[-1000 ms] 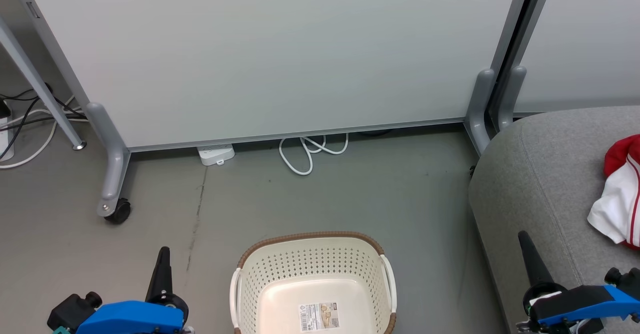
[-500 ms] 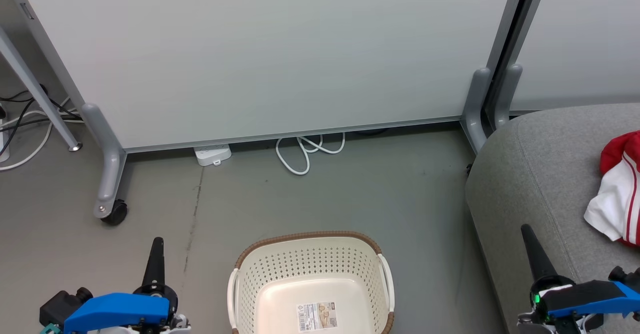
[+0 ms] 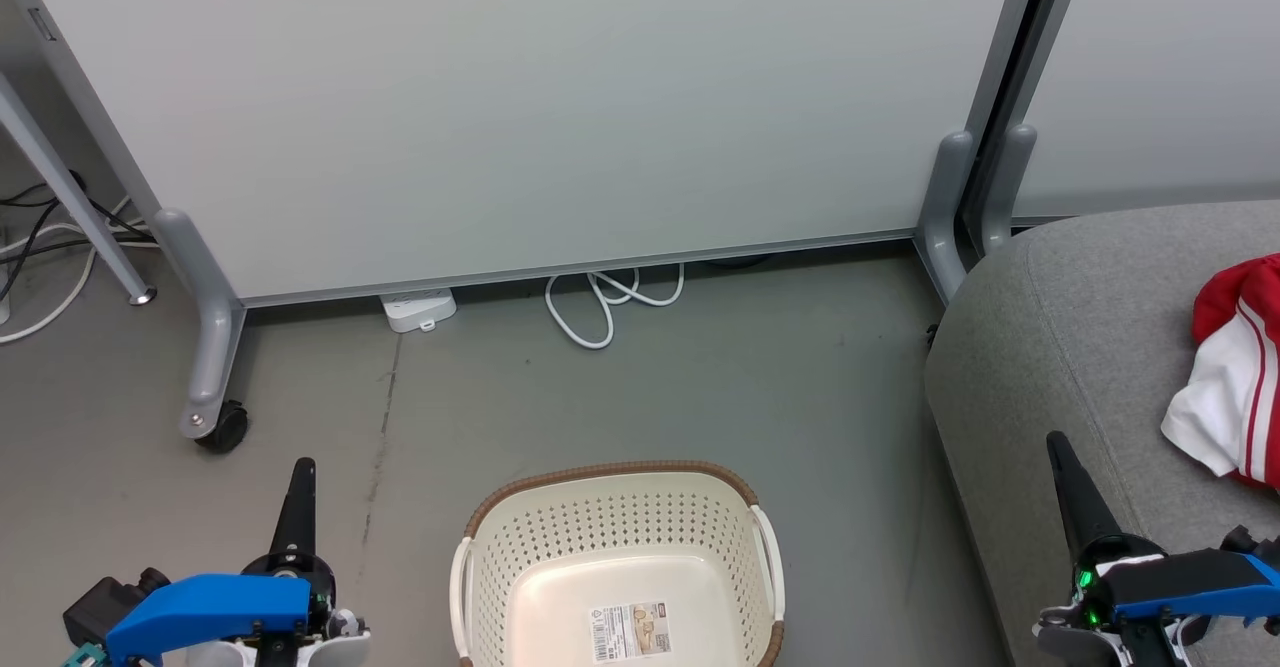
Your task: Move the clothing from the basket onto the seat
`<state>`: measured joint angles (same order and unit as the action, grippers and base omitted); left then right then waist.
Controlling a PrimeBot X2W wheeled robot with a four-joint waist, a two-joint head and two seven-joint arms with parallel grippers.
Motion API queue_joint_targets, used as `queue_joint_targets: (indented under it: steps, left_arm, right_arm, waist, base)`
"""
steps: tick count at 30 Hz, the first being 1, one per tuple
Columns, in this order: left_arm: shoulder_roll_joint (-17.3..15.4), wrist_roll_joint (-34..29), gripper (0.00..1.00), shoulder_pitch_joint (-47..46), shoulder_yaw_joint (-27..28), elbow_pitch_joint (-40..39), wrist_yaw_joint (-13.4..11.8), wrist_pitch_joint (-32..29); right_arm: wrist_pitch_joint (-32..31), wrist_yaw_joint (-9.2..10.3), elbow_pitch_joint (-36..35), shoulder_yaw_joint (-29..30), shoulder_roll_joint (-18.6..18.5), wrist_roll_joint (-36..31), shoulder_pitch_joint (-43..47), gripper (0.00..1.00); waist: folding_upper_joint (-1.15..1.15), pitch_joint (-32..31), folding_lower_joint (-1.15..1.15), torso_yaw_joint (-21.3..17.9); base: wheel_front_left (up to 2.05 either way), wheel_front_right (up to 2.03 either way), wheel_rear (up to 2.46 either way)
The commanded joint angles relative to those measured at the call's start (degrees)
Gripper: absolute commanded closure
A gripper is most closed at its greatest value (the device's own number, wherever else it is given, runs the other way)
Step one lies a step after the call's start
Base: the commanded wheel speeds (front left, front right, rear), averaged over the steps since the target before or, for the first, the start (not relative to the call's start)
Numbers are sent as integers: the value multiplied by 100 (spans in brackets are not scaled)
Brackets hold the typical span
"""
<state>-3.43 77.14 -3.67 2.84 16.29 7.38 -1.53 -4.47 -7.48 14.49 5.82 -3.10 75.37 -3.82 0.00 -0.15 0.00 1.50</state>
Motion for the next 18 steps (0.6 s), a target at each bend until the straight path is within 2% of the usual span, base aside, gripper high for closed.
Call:
queue_joint_targets:
  steps: [1,18]
  left_arm:
    - [-7,115,100,-129,35,-66,14,-43]
    - [7,848,100,-210,187,-149,17,-261]
  right_arm:
    - [-28,-2,-46,14,9,133,-115,100]
    - [-123,-2,-50,49,19,925,-211,100]
  waist:
    - [0,1,0,-5]
    - [0,14,0,-71]
  base:
    - [0,0,0]
    - [0,0,0]
